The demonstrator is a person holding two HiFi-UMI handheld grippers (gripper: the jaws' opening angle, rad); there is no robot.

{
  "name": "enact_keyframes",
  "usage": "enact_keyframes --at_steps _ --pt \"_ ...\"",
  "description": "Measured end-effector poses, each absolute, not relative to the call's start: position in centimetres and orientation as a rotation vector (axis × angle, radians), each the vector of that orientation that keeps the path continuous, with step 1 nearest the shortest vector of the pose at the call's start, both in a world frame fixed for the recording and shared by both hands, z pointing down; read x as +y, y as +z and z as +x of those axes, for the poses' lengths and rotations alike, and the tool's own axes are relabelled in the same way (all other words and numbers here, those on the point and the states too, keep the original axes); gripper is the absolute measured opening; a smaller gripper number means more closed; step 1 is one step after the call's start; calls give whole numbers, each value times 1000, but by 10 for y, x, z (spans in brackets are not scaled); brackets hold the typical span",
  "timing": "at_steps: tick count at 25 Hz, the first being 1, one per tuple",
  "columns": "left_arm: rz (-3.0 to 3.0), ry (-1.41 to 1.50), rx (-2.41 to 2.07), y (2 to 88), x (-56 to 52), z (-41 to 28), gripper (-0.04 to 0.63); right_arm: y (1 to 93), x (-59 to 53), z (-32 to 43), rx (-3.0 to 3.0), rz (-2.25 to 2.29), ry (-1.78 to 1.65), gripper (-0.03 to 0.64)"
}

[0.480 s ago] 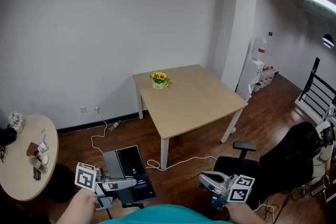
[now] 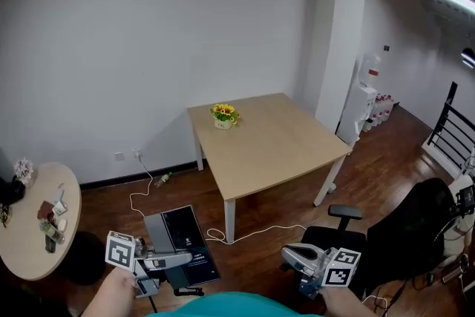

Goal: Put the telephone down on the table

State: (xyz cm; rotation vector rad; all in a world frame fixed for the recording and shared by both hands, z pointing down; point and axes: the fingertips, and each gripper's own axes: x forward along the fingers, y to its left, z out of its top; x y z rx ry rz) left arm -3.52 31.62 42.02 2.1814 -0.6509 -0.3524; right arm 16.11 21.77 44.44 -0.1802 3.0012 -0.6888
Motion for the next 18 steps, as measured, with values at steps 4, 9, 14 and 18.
enact_keyframes --at_steps 4,9,14,18 --pt "2160 -436 -601 415 307 -30 169 456 202 159 3021 -167 -728 2" --pt "2134 -367 -641 439 282 -82 169 466 178 120 3015 -192 -757 2" --pt "2187 -264 -618 442 241 -158 169 456 140 56 2961 -284 -768 2" --pt "2193 -198 -537 440 217 -203 169 447 126 14 2935 -350 -774 2"
